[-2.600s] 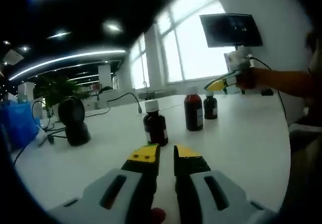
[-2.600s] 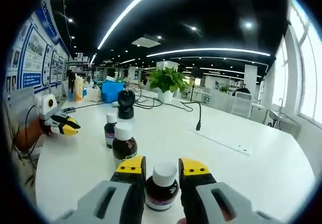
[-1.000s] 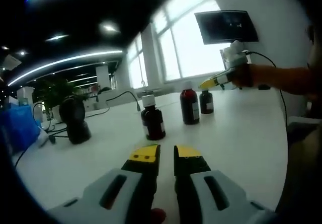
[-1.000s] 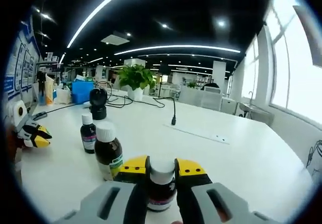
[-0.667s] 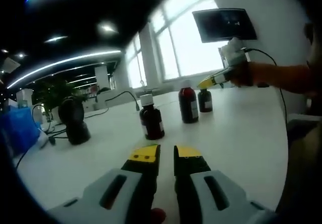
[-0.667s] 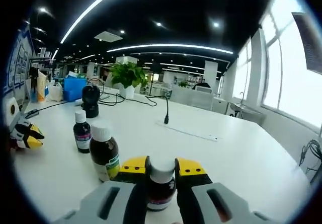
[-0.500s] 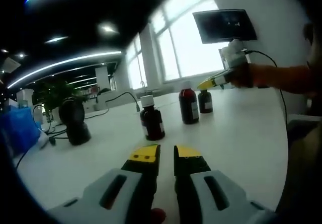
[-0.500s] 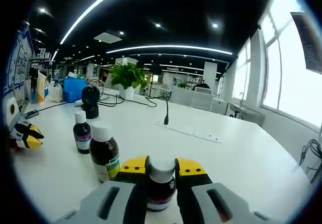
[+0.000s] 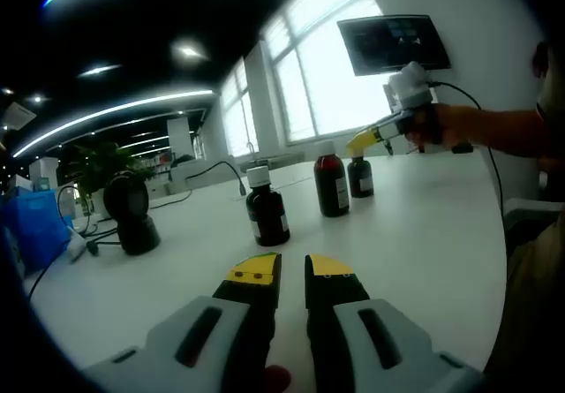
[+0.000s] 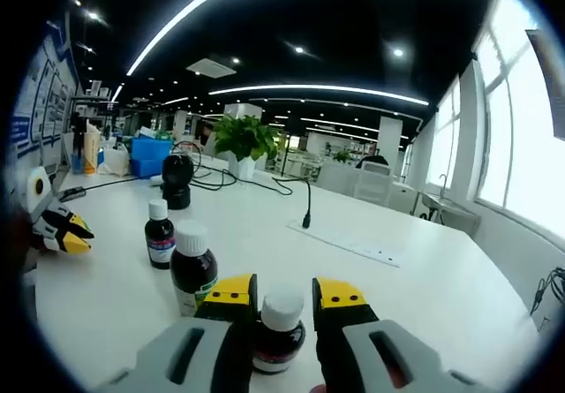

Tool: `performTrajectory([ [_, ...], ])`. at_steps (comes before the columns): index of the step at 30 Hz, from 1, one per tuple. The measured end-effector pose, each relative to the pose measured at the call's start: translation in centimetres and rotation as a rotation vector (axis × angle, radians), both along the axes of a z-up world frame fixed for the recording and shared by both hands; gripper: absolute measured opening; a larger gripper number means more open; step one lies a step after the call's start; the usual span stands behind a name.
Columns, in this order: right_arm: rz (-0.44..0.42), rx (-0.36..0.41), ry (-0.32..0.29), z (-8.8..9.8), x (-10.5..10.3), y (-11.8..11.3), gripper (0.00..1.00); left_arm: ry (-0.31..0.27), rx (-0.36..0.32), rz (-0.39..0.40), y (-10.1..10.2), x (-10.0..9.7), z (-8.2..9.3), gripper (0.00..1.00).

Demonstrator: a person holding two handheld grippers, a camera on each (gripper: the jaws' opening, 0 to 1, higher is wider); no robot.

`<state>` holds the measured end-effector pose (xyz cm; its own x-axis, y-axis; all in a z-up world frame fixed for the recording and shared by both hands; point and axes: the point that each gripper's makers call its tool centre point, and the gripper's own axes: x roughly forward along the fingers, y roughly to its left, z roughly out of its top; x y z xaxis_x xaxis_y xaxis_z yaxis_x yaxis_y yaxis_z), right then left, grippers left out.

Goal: Rotate the medicine bottle to make it face forward pick up the medicine bottle inspect the drug traceability code place the medicine on the table

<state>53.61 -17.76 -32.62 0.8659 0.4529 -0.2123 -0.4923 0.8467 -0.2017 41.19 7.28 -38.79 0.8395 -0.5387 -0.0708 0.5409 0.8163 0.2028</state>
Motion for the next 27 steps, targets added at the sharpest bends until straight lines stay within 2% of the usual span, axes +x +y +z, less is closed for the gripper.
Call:
performTrajectory([
  [4,0.073,-0.017,0.029,-0.3,0.0,0.4,0.21,0.001,0.000,0.000,0.0,0.0,0.0,0.05],
  [9,0.126,0.012,0.063,-0.6,0.3,0.5,0.17,0.000,0.007,0.000,0.0,0.0,-0.1,0.05],
  [13,0.129,-0.006,0.067,-1.0,0.2,0.6,0.15,-0.001,0.011,0.001,0.0,0.1,-0.1,0.05],
  [18,0.118,-0.041,0.042,-1.0,0.1,0.8,0.15,-0.003,0.017,0.004,0.0,0.1,-0.1,0.05],
  [27,0.068,-0.037,0.030,-1.0,0.2,0.7,0.15,-0.003,0.016,0.003,0.0,0.0,-0.1,0.05],
])
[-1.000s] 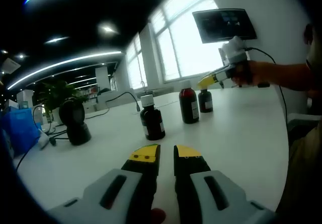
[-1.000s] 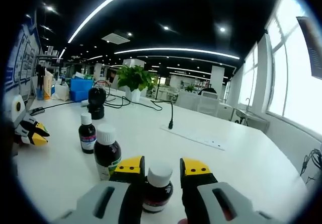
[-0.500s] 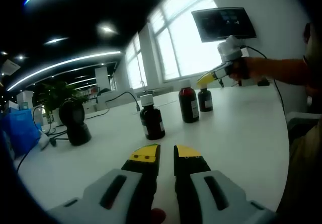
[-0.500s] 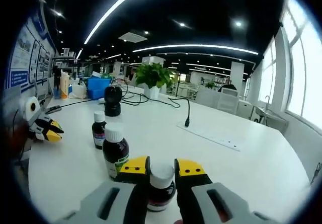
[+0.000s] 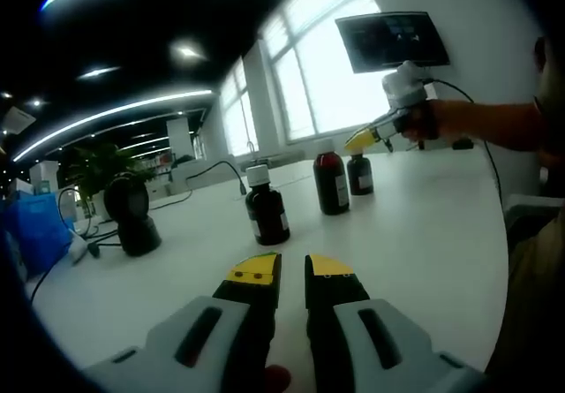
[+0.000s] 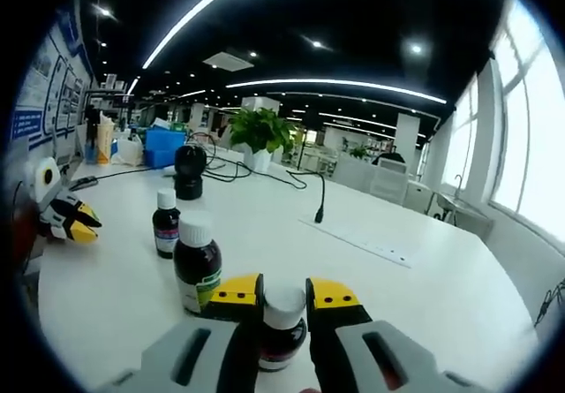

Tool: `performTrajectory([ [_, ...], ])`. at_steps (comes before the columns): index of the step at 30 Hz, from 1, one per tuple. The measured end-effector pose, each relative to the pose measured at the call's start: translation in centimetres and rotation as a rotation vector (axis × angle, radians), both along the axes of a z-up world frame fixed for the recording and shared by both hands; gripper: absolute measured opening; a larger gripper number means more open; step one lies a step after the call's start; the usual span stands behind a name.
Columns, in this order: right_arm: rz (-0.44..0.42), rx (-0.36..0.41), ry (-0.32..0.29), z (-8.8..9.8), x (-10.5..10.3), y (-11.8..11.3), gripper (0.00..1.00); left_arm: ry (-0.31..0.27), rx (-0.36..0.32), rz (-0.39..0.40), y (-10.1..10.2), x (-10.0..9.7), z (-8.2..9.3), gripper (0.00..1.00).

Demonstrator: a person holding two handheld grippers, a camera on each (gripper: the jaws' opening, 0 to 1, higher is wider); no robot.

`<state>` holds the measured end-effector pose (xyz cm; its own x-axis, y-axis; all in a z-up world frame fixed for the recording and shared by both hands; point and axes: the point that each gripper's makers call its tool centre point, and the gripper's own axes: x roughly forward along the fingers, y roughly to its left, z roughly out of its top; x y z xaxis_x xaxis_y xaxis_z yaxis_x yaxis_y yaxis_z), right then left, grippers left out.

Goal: Rotate the medicine bottle to make it face forward pick up the medicine bottle inspect the drug traceability code place the medicine on the table

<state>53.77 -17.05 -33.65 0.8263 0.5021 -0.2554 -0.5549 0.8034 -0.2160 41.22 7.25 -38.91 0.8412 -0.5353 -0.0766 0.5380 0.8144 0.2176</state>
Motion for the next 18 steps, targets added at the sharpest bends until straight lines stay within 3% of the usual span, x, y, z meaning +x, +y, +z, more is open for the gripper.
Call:
performTrajectory([
  [14,0.007,-0.021,-0.008,-0.14,-0.02,0.04,0.18,-0.001,0.003,-0.001,0.01,-0.02,0.00,0.05],
  [18,0.016,0.011,-0.026,0.83,-0.75,0.58,0.20,0.003,0.002,0.002,0.02,-0.07,0.06,0.05],
])
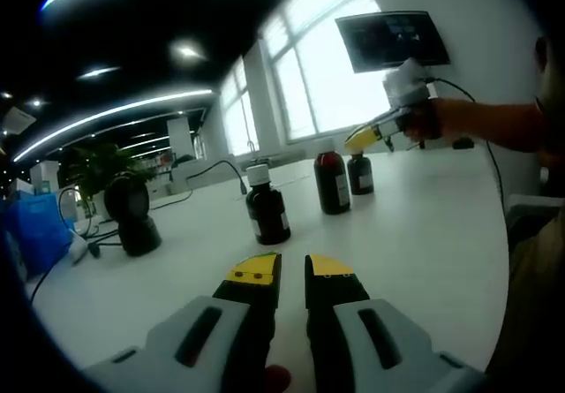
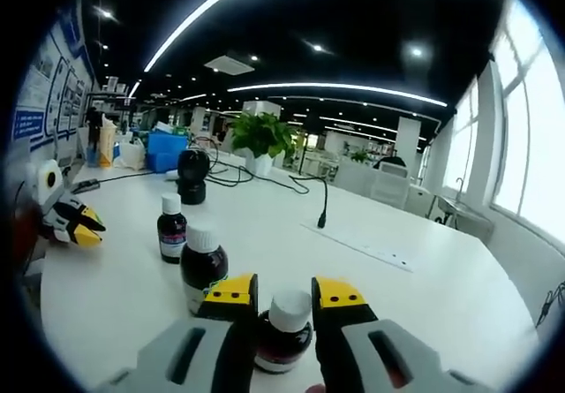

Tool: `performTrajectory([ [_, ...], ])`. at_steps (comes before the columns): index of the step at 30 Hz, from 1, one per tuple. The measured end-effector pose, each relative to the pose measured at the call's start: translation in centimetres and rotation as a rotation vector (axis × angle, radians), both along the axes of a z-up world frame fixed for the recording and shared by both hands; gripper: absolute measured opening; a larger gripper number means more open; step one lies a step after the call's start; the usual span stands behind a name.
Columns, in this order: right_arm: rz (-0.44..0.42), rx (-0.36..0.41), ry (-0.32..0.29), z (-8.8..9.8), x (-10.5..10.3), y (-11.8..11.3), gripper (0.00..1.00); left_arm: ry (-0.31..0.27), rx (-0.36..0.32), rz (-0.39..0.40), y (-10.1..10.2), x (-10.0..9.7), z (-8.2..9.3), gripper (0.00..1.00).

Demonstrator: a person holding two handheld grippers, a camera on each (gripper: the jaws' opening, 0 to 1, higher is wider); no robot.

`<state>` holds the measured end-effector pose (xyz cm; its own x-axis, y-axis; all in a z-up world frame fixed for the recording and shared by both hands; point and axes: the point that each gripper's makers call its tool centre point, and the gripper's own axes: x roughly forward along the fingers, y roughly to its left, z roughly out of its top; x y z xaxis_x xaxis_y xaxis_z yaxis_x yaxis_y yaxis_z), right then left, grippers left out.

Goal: Rotate the medicine bottle to make it face forward pick up the medicine bottle inspect the drug traceability code place the medicine on the table

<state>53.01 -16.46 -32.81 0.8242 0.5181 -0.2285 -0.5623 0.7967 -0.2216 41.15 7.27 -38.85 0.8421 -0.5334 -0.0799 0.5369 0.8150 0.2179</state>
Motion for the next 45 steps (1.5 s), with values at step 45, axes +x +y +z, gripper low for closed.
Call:
performTrajectory([
  [45,-0.064,0.197,-0.016,-2.3,-8.5,-2.4,0.00,-0.014,0.009,-0.072,-1.5,-0.9,0.3,0.05],
])
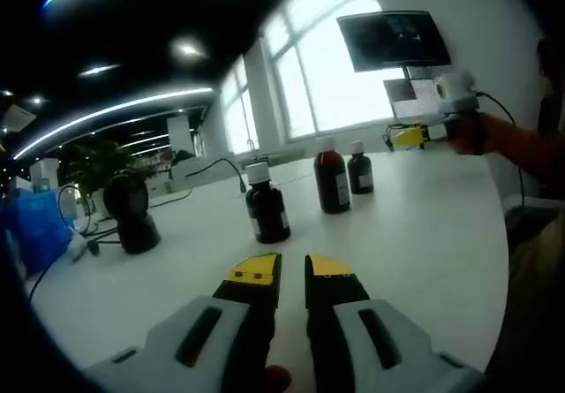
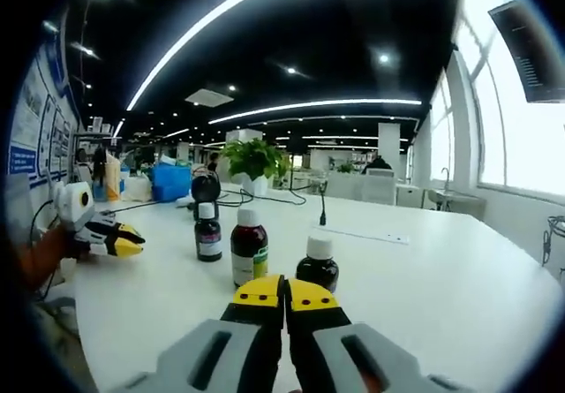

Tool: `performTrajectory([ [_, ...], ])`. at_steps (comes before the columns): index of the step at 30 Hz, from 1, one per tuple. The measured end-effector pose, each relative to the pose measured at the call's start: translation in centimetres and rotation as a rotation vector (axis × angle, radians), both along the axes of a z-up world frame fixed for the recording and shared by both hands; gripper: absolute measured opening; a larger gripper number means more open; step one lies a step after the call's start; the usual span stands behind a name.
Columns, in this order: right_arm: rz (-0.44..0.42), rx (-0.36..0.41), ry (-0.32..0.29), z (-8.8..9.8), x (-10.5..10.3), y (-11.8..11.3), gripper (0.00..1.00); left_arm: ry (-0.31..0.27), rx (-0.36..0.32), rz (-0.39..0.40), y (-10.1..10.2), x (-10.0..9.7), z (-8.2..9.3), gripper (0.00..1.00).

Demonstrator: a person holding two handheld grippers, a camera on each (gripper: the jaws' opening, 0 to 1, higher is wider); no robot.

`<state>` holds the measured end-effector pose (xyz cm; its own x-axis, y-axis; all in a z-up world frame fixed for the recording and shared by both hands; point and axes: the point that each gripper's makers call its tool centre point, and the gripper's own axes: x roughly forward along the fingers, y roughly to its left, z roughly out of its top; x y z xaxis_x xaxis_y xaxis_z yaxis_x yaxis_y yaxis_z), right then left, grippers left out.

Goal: Rotate the medicine bottle to make it face forward pick up the medicine bottle inspect the drug traceability code place the medicine on the table

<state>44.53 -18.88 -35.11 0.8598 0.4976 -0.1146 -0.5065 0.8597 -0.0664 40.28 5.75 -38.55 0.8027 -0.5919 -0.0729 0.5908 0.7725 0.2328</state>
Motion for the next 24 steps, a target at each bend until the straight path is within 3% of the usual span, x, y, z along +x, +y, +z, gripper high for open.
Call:
performTrajectory([
  [9,-0.022,0.048,0.030,-1.9,-1.1,-1.1,0.00,0.023,-0.021,0.002,0.0,0.1,-0.2,0.05],
  [24,-0.035,0.026,0.032,-4.0,-2.1,-1.9,0.00,0.026,-0.059,-0.006,0.4,0.7,0.1,0.04],
])
